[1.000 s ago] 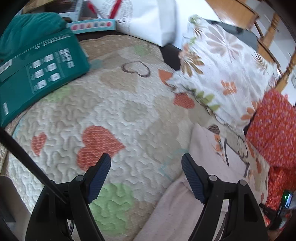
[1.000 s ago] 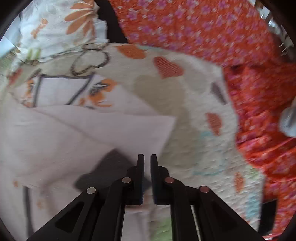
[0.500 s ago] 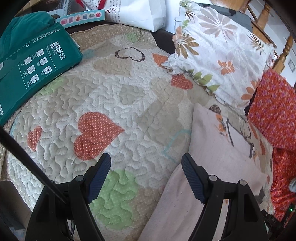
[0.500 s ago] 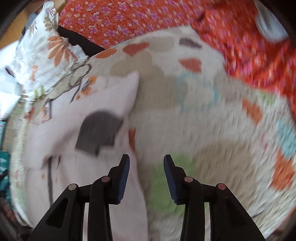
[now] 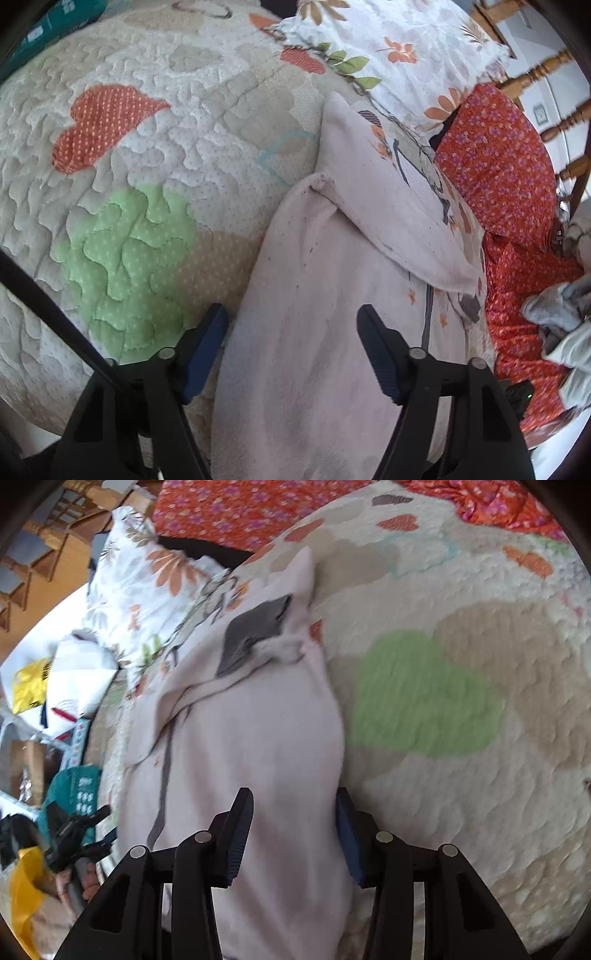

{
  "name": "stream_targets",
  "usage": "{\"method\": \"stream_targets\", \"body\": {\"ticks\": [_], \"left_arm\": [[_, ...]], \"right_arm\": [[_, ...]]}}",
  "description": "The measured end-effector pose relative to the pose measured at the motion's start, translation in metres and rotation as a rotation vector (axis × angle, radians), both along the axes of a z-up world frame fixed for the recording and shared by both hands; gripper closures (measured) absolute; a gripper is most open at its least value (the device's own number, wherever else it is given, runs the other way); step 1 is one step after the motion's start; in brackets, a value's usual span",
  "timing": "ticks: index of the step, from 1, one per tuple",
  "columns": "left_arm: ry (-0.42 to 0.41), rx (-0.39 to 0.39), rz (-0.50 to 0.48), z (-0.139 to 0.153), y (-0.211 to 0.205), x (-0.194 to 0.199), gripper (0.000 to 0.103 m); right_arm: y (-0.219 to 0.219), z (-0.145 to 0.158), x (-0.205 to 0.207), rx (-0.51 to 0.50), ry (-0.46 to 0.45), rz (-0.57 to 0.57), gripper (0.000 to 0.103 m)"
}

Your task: Fold small clothes

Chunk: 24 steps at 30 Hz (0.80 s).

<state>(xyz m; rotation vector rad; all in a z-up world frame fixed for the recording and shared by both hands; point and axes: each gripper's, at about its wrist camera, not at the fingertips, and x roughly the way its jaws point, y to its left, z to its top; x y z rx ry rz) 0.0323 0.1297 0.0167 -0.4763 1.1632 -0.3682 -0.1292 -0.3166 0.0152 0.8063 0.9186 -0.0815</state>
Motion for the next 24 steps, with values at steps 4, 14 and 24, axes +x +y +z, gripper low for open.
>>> {"method": "stream_targets", "body": {"ticks": [4,14,24], "left_arm": [[0.031,-0.055,-0.038,-0.006,-0.004,-0.011,0.042],[0.062,-0.142,-0.097,-0.017,-0.004,-0.057,0.043],[0.119,-0.194,-0.154,-0.034,-0.005,-0.105,0.046]], "right_arm": [[-0.002,-0.009,-0.011,0.115,-0.043,-0.014,0.054],[0.002,-0.027,-0.028,0.335,-0.083,-0.004,0.054],[0.039,-0.04,-0.043,0.437,-0.071,0.089,0.054]]}}
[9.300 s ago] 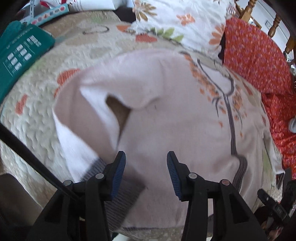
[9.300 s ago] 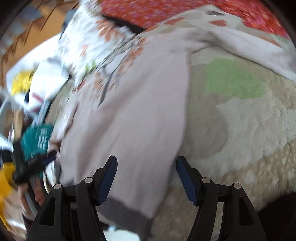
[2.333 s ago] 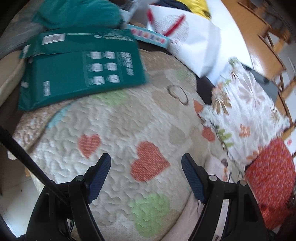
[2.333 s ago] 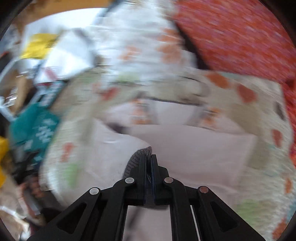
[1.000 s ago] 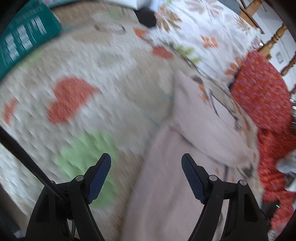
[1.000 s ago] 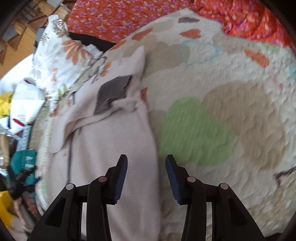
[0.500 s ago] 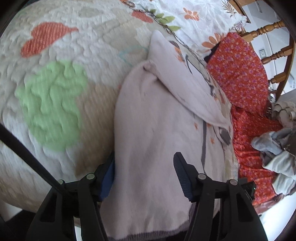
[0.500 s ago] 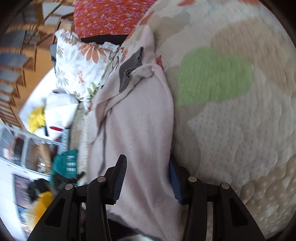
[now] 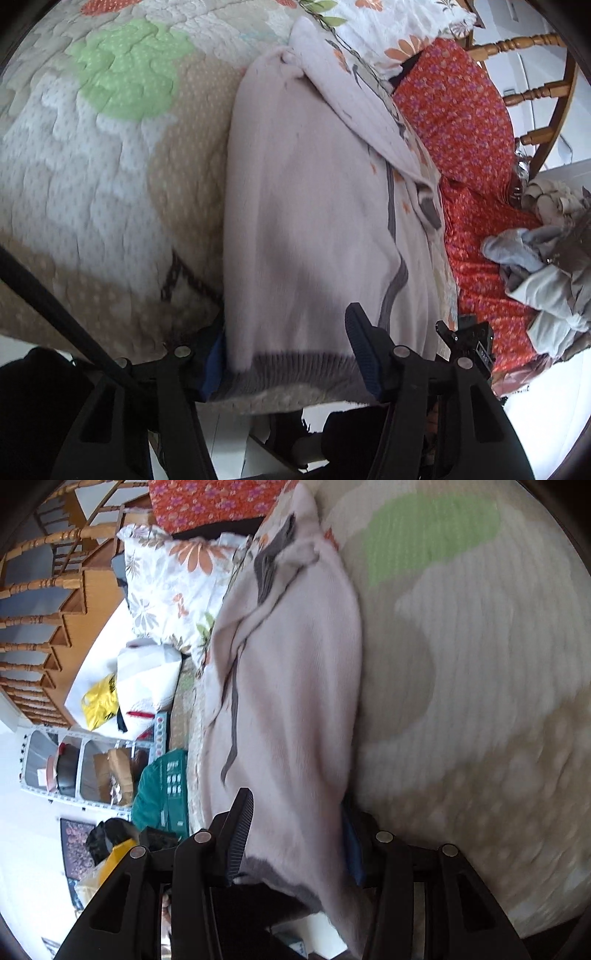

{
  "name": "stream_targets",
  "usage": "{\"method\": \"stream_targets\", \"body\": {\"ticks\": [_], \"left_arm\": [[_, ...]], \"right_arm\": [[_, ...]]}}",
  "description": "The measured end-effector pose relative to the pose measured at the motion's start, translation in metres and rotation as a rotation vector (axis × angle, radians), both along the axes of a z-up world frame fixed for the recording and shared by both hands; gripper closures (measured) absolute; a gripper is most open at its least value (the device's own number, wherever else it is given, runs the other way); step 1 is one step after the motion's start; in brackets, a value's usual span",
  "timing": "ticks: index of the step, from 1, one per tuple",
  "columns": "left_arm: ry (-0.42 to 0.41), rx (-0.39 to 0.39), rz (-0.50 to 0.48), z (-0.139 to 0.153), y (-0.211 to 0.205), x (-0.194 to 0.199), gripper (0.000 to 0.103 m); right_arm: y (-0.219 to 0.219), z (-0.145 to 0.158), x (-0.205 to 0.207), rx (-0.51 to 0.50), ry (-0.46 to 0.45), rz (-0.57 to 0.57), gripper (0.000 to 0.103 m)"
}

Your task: Fold small clothes

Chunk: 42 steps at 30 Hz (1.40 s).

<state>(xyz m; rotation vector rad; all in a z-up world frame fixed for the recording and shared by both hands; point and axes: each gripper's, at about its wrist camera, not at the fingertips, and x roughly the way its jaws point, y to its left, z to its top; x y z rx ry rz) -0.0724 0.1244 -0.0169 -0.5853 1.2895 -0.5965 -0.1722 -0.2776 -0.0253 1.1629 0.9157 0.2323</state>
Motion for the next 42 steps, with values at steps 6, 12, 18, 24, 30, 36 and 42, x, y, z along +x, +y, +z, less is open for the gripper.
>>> {"method": "stream_targets", "body": {"ticks": [6,12,18,24,30,36,42], "left_arm": [[0.039,0.002,-0.038,-0.011,-0.007,-0.016,0.057],[0.017,0.045,-0.053,-0.01,-0.015,-0.024,0.057],[0.021,0.127,-0.023,-0.01,-0.009,-0.029,0.092],[-0.093,0.107,0.065,0.035,0.03,-0.042,0.099],[-0.14,0.085,0.092,0.067,0.054,-0.078,0.099],[-0.113,0.106,0.107,0.059,0.05,-0.069,0.099],[-0.149,0.124,0.09,0.064,0.037,-0.055,0.099]], "right_arm": [[0.035,-0.006,-0.012,-0.045,0.023,0.08,0.054],[0.069,-0.014,-0.019,-0.11,0.07,0.155,0.054],[0.093,-0.02,-0.02,-0.236,0.13,0.207,0.081],[0.092,0.01,-0.03,-0.271,0.087,0.244,0.092],[0.086,0.041,-0.064,-0.279,0.055,0.32,0.099],[0.087,0.045,-0.053,-0.288,0.034,0.311,0.099],[0.098,0.067,-0.045,-0.383,-0.017,0.353,0.099]]}}
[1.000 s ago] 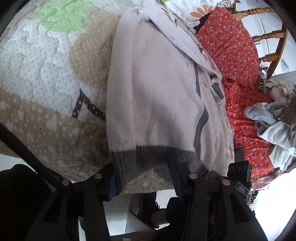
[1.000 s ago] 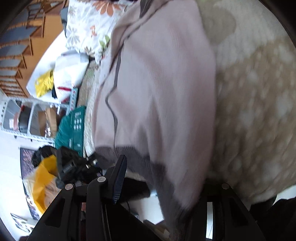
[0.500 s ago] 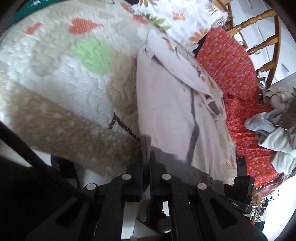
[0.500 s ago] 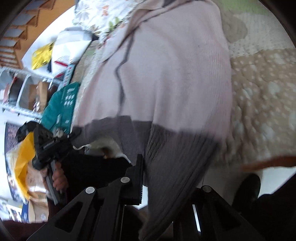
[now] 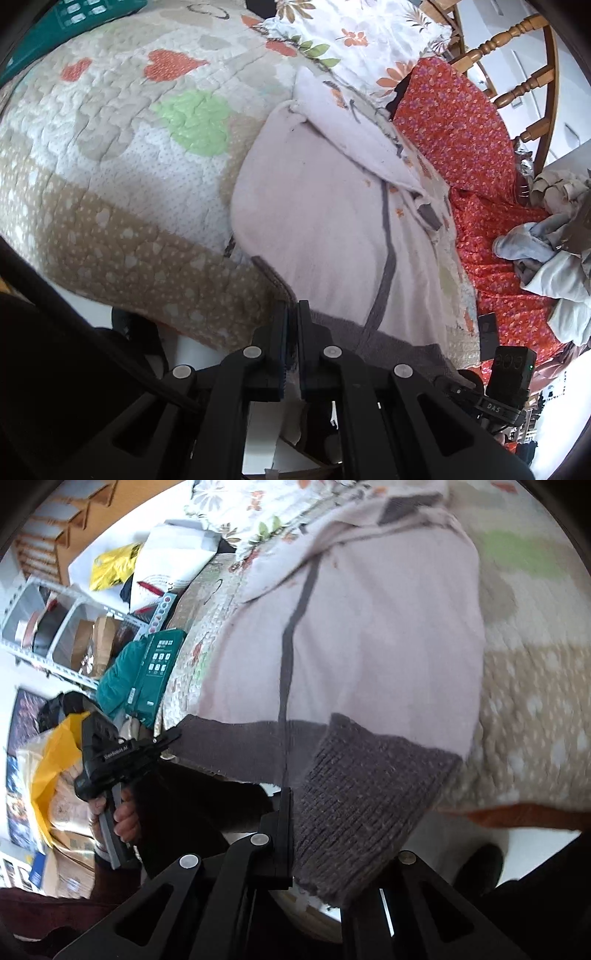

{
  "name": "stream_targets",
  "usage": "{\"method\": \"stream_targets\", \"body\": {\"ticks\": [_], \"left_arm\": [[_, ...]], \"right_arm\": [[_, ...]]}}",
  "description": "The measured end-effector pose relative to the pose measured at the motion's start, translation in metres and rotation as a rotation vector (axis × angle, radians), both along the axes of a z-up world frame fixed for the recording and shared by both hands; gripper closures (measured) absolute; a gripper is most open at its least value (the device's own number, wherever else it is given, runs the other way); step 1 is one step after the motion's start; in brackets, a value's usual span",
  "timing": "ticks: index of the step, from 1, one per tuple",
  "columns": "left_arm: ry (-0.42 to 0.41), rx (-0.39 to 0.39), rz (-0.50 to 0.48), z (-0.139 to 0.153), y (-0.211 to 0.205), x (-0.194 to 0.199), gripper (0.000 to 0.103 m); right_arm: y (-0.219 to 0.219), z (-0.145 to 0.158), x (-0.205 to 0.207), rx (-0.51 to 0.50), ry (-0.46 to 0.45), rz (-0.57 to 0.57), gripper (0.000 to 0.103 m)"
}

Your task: Fold small clothes

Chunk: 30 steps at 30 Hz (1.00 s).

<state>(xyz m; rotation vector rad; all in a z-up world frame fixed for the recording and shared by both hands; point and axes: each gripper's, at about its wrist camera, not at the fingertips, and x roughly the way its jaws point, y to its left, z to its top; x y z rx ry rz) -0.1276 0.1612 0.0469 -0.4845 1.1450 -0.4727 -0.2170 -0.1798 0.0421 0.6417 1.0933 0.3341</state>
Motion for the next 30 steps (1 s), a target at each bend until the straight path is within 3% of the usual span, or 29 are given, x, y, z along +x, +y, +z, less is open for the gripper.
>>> {"method": "stream_targets", "body": {"ticks": [6,9,14,20,26,30], "left_arm": [[-0.063,-0.025,0.003,0.032,-0.008,0.045,0.099],[-0.096,-0.008,0.001,0.048,-0.022,0.091,0.099],[-0.064,-0.033,0.028,0.053,-0.054,0.191,0.099],[-0.062,0.001,0.091,0.036,-0.093,0.282,0.099],[-0.036,0.026,0.136,0.012,-0.106,0.323,0.099],[-0.117,0.122,0.163,0.014,-0.115,0.339,0.099]], "right_arm": [[-0.016,0.034,0.034,-0.064,-0.075,-0.014,0.098],[-0.03,0.059,0.069,-0.108,-0.138,-0.048,0.098],[-0.066,0.08,0.15,-0.135,-0.172,-0.15,0.098],[-0.114,0.062,0.238,-0.15,-0.117,-0.278,0.098],[-0.149,0.032,0.29,-0.086,-0.067,-0.33,0.098],[-0.161,0.013,0.316,-0.067,-0.047,-0.357,0.098]]}}
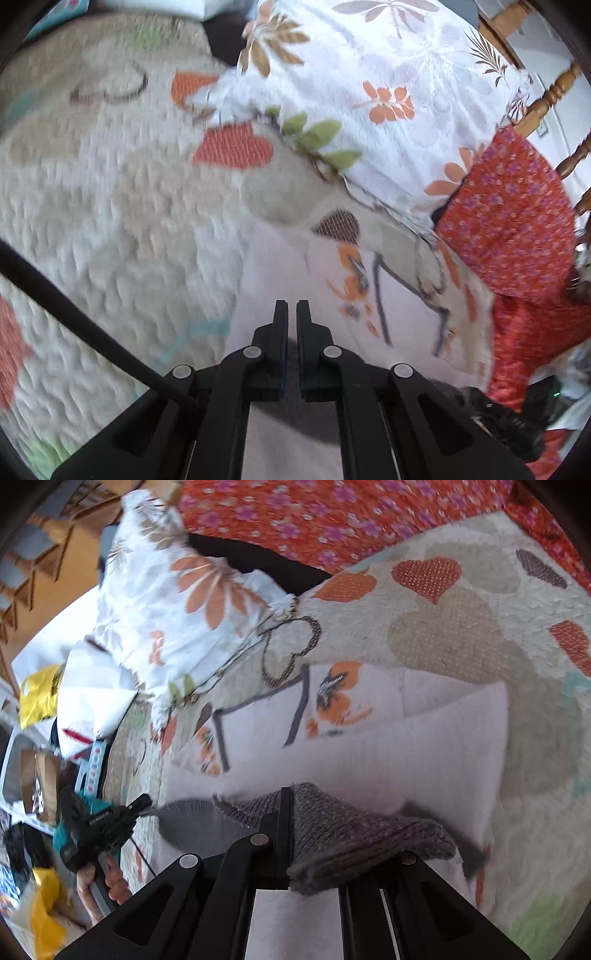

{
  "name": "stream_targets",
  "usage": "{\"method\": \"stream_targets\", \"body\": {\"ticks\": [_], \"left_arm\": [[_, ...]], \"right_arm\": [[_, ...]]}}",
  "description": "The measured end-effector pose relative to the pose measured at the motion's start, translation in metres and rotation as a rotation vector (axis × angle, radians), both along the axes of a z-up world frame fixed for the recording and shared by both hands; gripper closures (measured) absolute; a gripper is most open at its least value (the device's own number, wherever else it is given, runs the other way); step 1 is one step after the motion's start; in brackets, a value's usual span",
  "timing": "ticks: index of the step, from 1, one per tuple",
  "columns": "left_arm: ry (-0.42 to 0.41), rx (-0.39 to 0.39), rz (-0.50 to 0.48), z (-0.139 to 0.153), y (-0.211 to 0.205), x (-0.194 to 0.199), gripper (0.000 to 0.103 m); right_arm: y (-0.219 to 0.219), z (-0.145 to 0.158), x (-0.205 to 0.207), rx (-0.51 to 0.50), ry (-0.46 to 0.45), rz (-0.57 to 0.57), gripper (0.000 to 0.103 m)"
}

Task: Fold small clothes
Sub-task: 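Lay the folded hem down with the left gripper and open it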

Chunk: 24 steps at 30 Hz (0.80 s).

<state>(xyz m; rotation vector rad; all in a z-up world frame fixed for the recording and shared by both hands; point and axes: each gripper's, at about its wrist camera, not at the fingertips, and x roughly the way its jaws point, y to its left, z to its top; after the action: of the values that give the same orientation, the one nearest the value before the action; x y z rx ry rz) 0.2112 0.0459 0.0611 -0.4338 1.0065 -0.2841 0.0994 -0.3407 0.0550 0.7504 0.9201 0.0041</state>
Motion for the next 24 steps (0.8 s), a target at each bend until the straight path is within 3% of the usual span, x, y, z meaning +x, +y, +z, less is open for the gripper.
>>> {"method": "stream_targets", "body": {"ticks": [3,7,8,10,11,16,19,20,21,22,24], "left_arm": [[-0.013,0.04,0.02,-0.003,-0.001,0.007,0.099],[0.02,0.01,0.029,-0.009,0.007,0.011,0.091],[0.021,0.017,0.026,-0.009,0.009,0.01,0.083],[0.017,0.028,0.017,-0.008,0.012,0.006,0.069],[0.012,0.04,0.005,-0.008,0.012,0.004,0.063],[0.032,0.13,-0.122,-0.02,-0.006,-0.001,0.052],[0.067,0.169,-0.211,-0.032,-0.025,-0.003,0.054],[0.073,0.199,-0.249,-0.036,-0.034,-0.004,0.075],[0.068,0.244,-0.257,-0.038,-0.04,-0.005,0.088],[0.048,0.303,-0.252,-0.037,-0.046,-0.006,0.09],[0.034,0.295,-0.211,-0.032,-0.048,-0.006,0.093]], "right_arm": [[-0.007,-0.015,0.011,-0.007,0.024,-0.007,0.098],[-0.027,-0.025,0.011,0.07,0.023,-0.058,0.096],[-0.035,-0.022,0.006,0.072,0.014,-0.103,0.091],[-0.049,-0.014,-0.005,0.06,-0.019,-0.184,0.045],[-0.056,-0.011,-0.011,0.071,-0.038,-0.224,0.04],[-0.071,-0.005,-0.027,0.118,-0.039,-0.276,0.039],[-0.065,-0.004,-0.026,0.108,-0.022,-0.253,0.039],[-0.064,-0.004,-0.026,0.102,-0.019,-0.247,0.039],[-0.063,-0.005,-0.027,0.093,-0.016,-0.239,0.039],[-0.06,-0.004,-0.025,0.076,-0.011,-0.228,0.039],[-0.055,-0.006,-0.024,0.045,-0.001,-0.214,0.039]]}}
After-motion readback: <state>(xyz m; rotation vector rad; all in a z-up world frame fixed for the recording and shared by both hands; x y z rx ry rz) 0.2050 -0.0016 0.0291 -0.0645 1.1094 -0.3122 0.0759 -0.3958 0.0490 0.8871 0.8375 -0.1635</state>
